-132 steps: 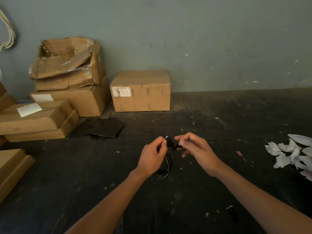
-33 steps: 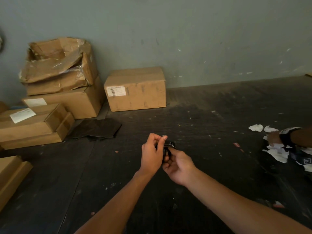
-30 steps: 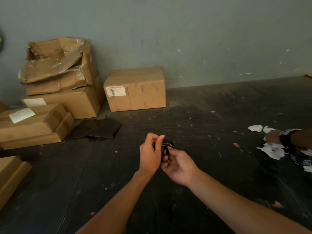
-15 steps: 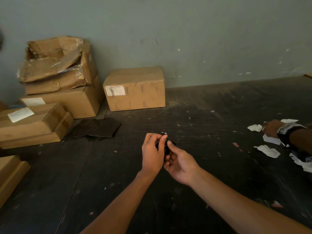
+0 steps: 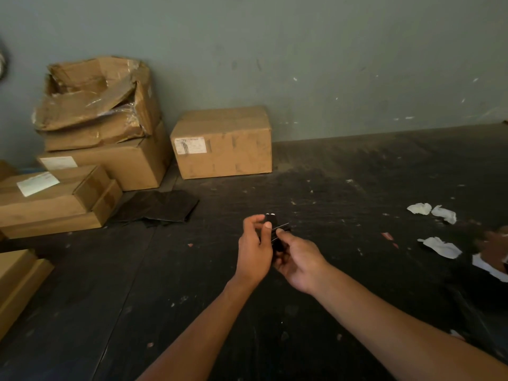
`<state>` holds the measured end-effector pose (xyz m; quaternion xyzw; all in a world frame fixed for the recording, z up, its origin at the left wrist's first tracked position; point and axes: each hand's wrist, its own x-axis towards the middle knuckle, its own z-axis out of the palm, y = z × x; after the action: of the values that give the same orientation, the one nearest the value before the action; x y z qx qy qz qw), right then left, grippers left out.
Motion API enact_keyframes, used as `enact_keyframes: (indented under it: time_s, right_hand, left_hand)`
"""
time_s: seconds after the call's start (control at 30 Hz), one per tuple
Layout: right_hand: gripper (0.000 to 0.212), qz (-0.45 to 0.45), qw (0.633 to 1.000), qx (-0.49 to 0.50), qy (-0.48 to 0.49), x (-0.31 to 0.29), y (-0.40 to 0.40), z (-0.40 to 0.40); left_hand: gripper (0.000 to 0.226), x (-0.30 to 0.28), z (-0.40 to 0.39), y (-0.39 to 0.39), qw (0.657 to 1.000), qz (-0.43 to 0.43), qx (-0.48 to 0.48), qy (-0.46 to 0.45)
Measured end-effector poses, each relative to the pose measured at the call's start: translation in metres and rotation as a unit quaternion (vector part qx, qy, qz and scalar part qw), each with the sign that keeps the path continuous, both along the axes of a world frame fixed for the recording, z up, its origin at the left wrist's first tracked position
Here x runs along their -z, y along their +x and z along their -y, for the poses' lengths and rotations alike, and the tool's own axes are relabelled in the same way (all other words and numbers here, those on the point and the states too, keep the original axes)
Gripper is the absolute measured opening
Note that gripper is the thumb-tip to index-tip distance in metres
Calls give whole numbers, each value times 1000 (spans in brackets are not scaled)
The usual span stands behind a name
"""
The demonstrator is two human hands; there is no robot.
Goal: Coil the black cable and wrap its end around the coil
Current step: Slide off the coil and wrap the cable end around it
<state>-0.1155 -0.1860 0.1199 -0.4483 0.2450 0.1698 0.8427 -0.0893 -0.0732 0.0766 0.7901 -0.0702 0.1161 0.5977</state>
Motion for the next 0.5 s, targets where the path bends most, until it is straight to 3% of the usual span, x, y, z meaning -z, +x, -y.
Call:
enact_keyframes:
  time_s: [0.27, 0.4, 0.5]
  right_hand:
    - [18, -11, 995, -60, -72, 5, 3, 12]
    - [17, 26, 976, -143, -162, 5, -1, 19]
    - [19, 55, 962, -135, -229, 3, -1, 22]
  left_hand:
    - [14, 0, 3, 2, 998, 13, 24, 51]
    - [15, 3, -1, 5, 998, 6, 17, 61]
    - [17, 6, -4, 5, 995, 21, 24, 90]
